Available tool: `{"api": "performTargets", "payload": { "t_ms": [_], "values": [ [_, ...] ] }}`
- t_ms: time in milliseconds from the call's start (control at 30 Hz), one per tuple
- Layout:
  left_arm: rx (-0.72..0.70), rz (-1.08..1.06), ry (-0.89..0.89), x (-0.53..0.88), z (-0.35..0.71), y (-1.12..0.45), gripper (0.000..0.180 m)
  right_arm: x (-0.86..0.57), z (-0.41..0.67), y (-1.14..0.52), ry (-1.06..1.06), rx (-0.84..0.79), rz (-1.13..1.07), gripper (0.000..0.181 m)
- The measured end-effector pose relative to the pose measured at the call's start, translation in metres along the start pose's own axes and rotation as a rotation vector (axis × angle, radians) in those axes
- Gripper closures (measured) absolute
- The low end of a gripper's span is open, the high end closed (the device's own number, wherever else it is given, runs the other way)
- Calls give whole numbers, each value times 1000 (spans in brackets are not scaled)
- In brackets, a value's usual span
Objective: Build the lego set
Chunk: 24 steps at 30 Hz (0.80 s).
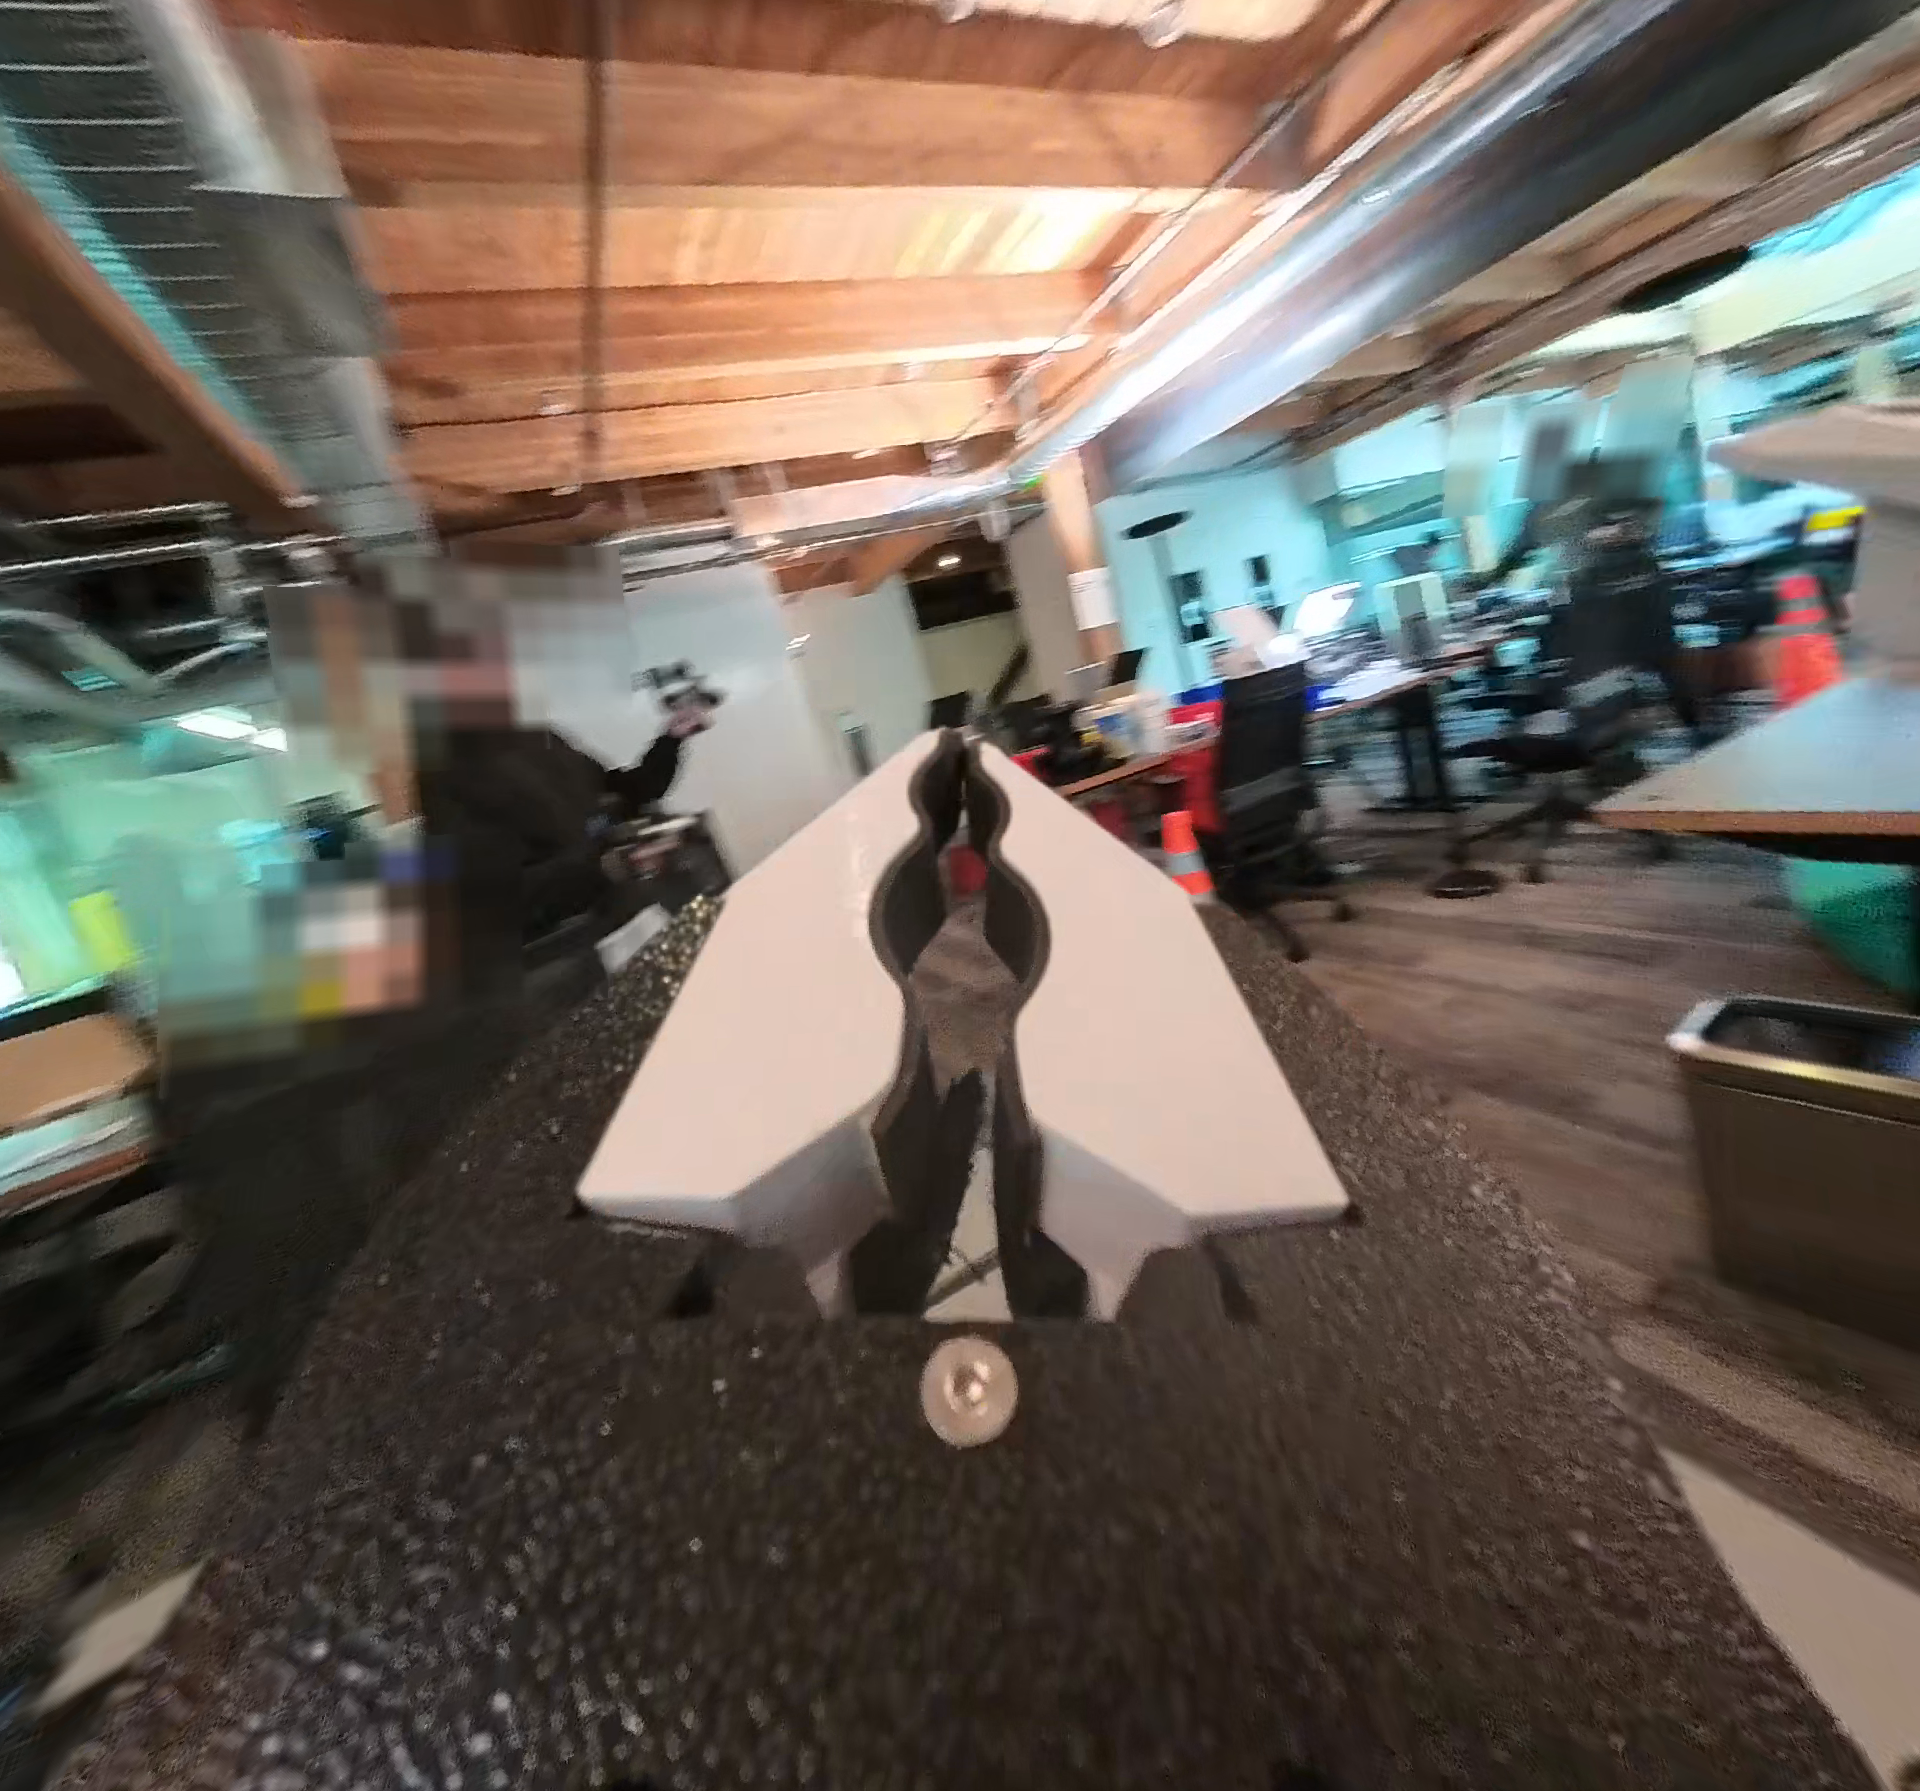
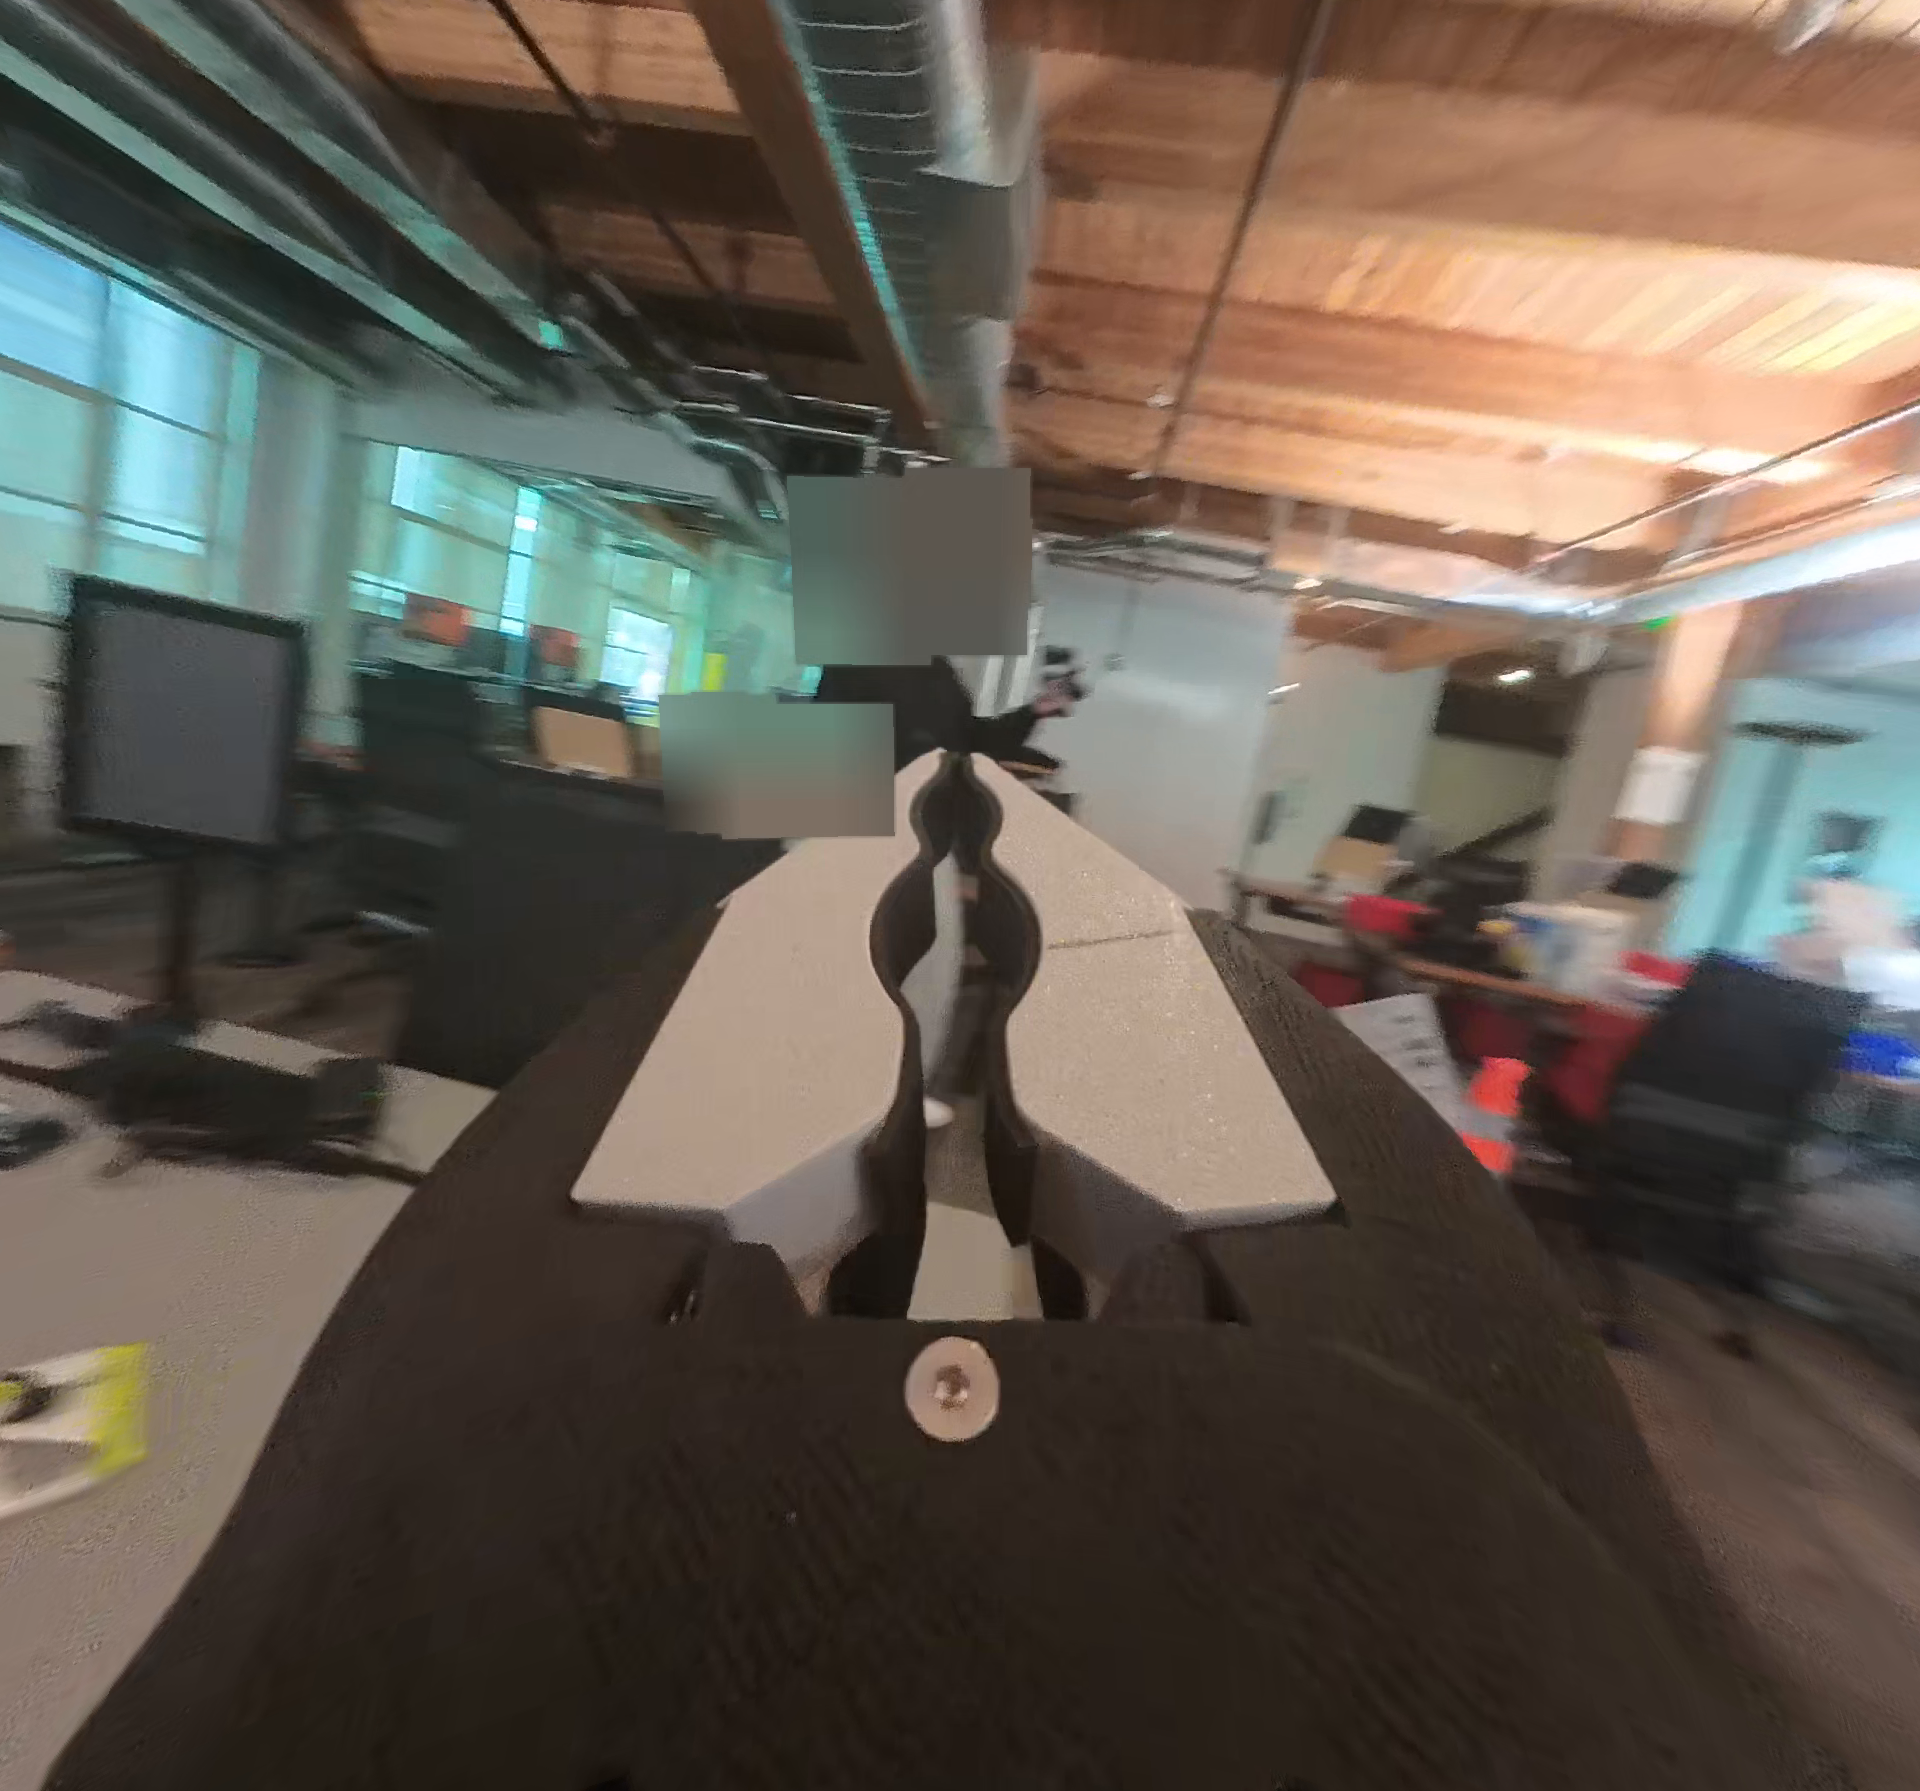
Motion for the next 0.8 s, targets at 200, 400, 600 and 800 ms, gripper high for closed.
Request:
{"api": "performTargets", "payload": {
  "t_ms": [200,400,600,800],
  "values": [
    [-120,-250,106,-164,13,-109,180,-144,32,92,280,35,-170,181],
    [-248,-428,187,-344,44,-196,180,-277,52,163,454,135,-211,181],
    [-293,-569,163,-434,58,-250,180,-370,48,197,442,228,-275,181],
    [-206,-475,107,-419,9,-319,180,-417,-8,172,382,271,-267,181]
  ]
}}
Point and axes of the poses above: each gripper's, where its closed fingertips meet, y back along the fingers, z out of its top, x = y × z across the jaws, the point moved 1 cm from there along y, back along the fingers, and after that the axes turned 3 degrees about -z, right-handed, at the moved point
